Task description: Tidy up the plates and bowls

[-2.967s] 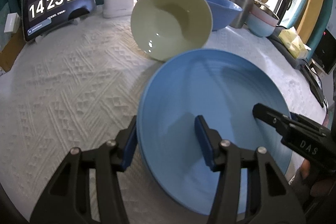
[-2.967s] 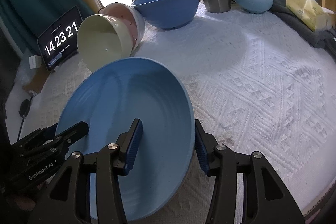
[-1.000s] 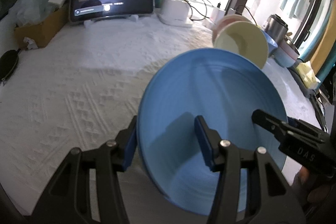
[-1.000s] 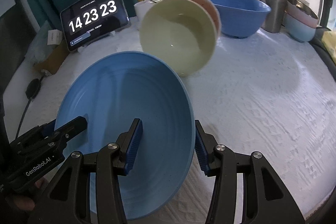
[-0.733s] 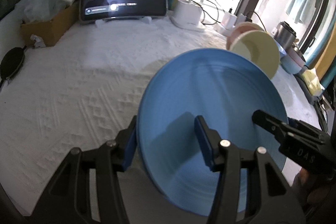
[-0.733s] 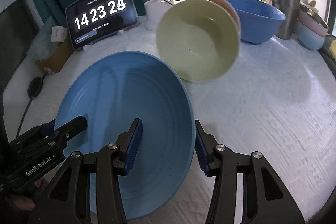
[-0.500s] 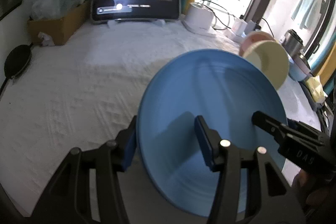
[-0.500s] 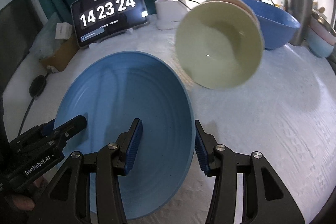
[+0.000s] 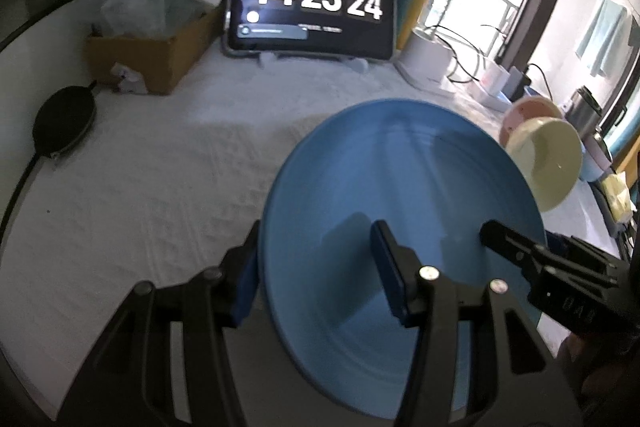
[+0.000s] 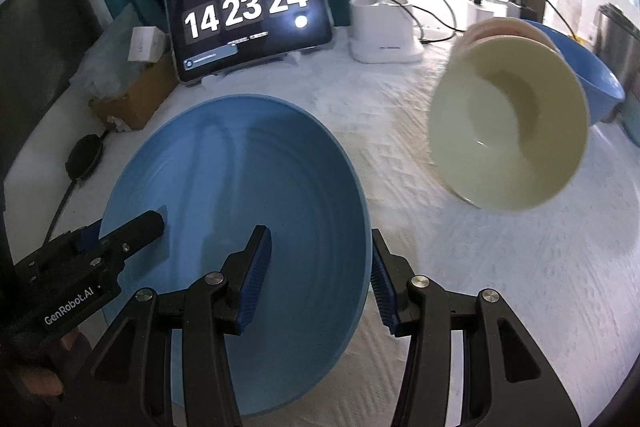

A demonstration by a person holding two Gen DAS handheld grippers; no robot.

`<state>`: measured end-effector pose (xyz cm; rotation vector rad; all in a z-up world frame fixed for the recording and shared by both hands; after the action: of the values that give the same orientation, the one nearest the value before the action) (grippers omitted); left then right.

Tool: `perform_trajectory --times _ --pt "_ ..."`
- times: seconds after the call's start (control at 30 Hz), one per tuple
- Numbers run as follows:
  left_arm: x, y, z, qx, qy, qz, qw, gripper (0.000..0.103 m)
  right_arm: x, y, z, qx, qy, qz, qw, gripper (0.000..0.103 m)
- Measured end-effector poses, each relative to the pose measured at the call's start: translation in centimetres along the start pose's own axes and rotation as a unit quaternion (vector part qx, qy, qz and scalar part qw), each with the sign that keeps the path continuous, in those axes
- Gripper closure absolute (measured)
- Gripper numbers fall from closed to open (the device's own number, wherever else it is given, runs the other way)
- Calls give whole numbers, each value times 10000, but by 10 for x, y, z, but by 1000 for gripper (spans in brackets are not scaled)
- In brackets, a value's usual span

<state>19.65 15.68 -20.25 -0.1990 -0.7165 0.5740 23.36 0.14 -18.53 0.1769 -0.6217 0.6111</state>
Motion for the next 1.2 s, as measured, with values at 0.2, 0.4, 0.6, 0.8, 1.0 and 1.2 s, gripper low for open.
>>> perform_trajectory --times 0.2,0.4,0.6,0.8,1.0,1.2 --pt "10 11 -7 113 -27 46 9999 50 11 9 -15 83 10 82 9999 52" --pt "14 15 -17 193 3 65 9998 50 17 11 -27 119 60 99 9999 52" --pt "15 11 -22 305 -61 -59 9995 50 18 9 -38 71 148 83 9998 52" --pt "17 10 -24 406 -83 -91 9991 50 20 9 -39 -8 98 166 9998 53" --pt "21 12 -10 328 -126 97 9993 49 19 9 -38 -5 91 272 9996 53" --pt "22 11 6 298 -247 200 9990 49 17 4 -27 -139 21 323 9994 53"
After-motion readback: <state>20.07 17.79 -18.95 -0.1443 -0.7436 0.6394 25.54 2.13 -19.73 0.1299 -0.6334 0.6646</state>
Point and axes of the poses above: each gripper's, at about its wrist camera, not at the fingertips, and z roughly against the way its jaws point, y to its left, x to its top, the point moved 4 cm from there along -z, roughly the way its jaws point, and after that the axes turned 14 degrees about z, right-handed, at the moved point
